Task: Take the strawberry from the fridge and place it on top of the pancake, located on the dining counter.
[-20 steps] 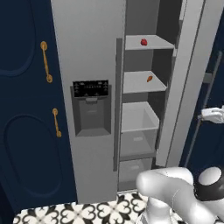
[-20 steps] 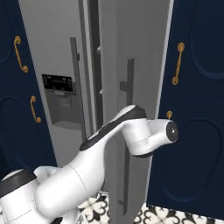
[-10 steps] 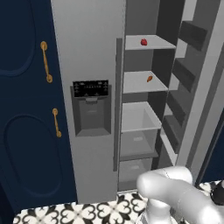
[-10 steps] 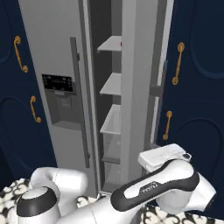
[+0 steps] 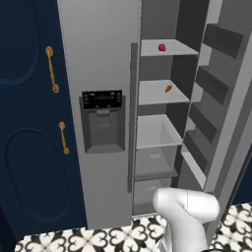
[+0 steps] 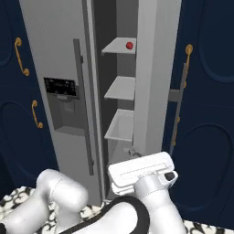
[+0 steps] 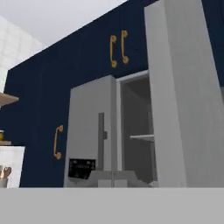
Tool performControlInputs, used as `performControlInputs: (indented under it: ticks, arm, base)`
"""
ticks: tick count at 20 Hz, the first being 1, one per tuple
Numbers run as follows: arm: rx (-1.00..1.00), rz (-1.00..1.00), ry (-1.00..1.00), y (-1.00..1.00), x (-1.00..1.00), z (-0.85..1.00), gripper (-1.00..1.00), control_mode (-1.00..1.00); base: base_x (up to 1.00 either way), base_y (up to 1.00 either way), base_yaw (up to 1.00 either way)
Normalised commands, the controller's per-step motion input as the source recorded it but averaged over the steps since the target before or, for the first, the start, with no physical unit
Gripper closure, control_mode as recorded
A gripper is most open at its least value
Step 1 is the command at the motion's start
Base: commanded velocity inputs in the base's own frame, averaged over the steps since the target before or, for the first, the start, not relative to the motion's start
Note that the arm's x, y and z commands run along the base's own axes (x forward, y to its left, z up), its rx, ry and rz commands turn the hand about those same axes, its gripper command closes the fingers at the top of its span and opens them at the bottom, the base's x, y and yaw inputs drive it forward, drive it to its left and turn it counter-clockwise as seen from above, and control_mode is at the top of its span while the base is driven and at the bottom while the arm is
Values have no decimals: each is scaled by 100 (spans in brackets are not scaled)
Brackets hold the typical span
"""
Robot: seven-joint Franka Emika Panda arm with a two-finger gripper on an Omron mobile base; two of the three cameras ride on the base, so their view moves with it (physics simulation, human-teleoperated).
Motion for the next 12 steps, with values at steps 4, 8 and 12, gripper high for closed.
performControlInputs:
  ticks: [4,8,12]
  arm:
    - [-4,-29,14,100,-7,56,100,-100]
    - [-32,-21,69,95,0,65,100,-100]
    - [-33,-25,82,74,-1,47,100,-100]
  base:
    - [0,0,0]
    - [0,0,0]
    - [0,0,0]
